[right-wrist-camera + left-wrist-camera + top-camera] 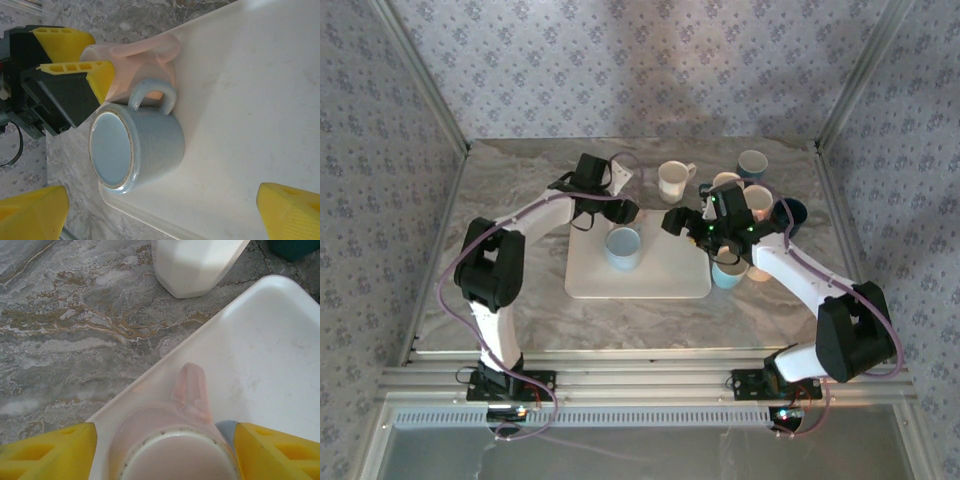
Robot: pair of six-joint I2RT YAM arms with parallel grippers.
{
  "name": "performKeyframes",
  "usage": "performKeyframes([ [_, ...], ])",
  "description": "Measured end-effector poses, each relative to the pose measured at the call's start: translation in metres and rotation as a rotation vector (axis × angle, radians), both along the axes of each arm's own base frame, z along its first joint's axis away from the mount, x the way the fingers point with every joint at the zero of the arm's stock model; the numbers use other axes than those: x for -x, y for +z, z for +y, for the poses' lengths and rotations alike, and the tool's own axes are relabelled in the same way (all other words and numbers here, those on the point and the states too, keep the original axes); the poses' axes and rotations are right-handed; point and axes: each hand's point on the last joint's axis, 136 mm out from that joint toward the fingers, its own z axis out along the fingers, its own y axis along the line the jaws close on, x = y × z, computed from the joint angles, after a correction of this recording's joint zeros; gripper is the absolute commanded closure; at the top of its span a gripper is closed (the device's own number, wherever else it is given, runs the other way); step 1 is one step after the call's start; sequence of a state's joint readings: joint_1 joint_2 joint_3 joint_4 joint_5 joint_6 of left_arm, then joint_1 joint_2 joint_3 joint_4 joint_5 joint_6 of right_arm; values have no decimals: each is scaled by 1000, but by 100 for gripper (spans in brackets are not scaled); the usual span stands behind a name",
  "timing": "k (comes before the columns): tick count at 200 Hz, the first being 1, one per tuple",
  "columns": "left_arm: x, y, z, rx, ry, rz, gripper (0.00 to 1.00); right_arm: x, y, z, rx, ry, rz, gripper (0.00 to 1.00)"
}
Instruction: Turn the mug right side up
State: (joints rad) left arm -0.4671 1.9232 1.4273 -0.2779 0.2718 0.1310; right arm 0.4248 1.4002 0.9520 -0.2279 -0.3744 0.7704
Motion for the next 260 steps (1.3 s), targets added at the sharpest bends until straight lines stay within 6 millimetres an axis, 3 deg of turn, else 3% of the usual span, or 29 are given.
performKeyframes([
  [45,0,-11,-3,-23,-11,19,28,-1,0,-2,-2,-4,0,0],
  [58,-1,-11,-3,-25,-10,18,32,-1,0,-2,-2,-5,0,0],
  [84,-2,-8,-3,-28,-13,12,50,-1,2,-3,-3,-4,-6,1],
  [193,-9,-4,6,28,49,52,65,1,-4,-8,3,-7,-3,2],
  [232,-6,16,28,143,114,100,67,-1,-4,-6,13,23,-48,4],
  [260,-9,50,45,266,188,88,66,-3,5,0,-14,55,-88,4],
])
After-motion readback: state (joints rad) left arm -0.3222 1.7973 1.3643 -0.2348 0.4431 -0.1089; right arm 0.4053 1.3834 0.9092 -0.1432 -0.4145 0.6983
